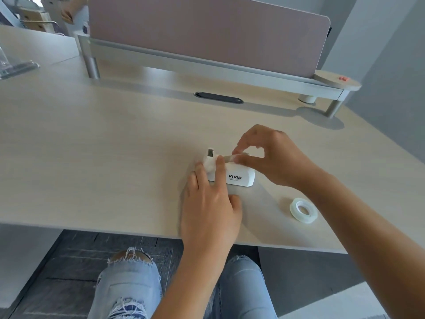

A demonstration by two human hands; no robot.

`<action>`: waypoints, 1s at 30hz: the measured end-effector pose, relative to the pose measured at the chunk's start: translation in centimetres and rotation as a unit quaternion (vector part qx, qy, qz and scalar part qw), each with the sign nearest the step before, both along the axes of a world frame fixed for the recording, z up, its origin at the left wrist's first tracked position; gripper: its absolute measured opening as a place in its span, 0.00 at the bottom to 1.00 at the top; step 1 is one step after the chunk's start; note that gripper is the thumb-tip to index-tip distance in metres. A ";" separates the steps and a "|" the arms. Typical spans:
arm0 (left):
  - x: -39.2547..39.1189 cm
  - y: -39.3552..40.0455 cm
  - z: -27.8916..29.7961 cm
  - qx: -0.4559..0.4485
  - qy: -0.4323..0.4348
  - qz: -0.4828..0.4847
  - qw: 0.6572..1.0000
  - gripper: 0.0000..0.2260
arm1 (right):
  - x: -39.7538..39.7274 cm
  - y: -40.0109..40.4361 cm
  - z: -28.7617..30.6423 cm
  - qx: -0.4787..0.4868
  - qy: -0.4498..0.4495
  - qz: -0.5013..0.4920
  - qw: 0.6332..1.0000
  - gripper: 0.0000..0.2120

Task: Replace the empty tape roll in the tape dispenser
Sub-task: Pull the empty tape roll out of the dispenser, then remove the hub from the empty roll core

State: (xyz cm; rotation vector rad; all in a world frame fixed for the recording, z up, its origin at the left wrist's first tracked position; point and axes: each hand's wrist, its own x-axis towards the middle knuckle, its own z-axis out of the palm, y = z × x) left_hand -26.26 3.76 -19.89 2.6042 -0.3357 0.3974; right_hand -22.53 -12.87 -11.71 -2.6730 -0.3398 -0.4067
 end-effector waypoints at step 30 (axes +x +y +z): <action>-5.0 -2.2 5.9 -0.604 0.141 -0.143 0.771 0.04 | -12.0 -0.1 0.4 0.509 0.011 -0.065 0.858 0.05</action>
